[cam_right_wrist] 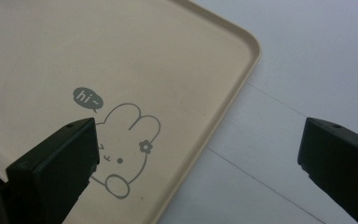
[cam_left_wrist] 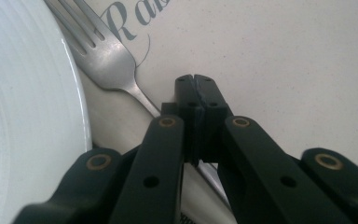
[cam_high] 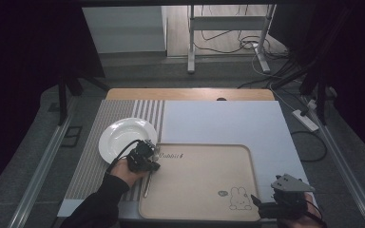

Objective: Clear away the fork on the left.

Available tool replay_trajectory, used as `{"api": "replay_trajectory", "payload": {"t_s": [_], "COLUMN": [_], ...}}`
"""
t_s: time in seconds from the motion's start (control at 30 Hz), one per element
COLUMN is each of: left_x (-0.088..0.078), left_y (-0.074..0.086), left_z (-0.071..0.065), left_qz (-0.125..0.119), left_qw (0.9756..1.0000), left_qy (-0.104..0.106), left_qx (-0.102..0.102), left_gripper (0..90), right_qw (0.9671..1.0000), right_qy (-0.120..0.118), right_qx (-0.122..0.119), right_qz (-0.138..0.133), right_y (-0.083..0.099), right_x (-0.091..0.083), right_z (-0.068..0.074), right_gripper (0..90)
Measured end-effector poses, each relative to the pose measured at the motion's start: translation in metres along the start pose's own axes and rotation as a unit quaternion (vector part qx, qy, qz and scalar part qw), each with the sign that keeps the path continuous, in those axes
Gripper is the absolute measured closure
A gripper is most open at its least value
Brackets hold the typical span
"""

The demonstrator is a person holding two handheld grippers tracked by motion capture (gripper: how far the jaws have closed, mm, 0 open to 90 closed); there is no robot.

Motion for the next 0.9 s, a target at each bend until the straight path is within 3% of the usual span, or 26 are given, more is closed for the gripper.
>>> {"api": "replay_trajectory", "payload": {"t_s": [0.23, 0.47, 0.67, 0.77, 0.9], "left_x": [-0.001, -0.01, -0.018, -0.021, -0.025], "left_y": [0.0, -0.006, -0.008, -0.008, -0.009], "left_z": [0.001, -0.007, -0.01, -0.011, -0.01], "left_qz": [-0.007, -0.047, -0.067, -0.075, -0.087], "left_qw": [1.0, 0.9987, 0.9975, 0.9967, 0.9958], "left_qy": [0.002, 0.016, 0.019, 0.016, 0.015], "left_qx": [-0.004, 0.012, 0.013, 0.028, 0.024], "left_gripper": [86.6, 76.6, 63.8, 52.6, 35.2], "right_qw": [1.0, 1.0, 1.0, 1.0, 1.0], "right_qy": [0.0, 0.0, 0.0, 0.0, 0.0], "right_qx": [-0.002, -0.002, -0.004, -0.004, -0.004], "right_qz": [0.001, 0.001, 0.001, 0.001, 0.002], "right_y": [0.0, 0.0, 0.0, 0.0, 0.0], "right_x": [0.0, 0.0, 0.0, 0.0, 0.0], "right_z": [0.0, 0.0, 0.001, 0.001, 0.001], "right_gripper": [0.0, 0.0, 0.0, 0.0, 0.0]}}
Point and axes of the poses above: each handheld gripper's, and its own axes: x roughly forward along the jaws, y roughly out of its underside, z roughly to its left, the point moved 9 cm from there along x, roughly forward along the jaws, and after that the axes turned 3 degrees about -x, right-handed, at the moved point
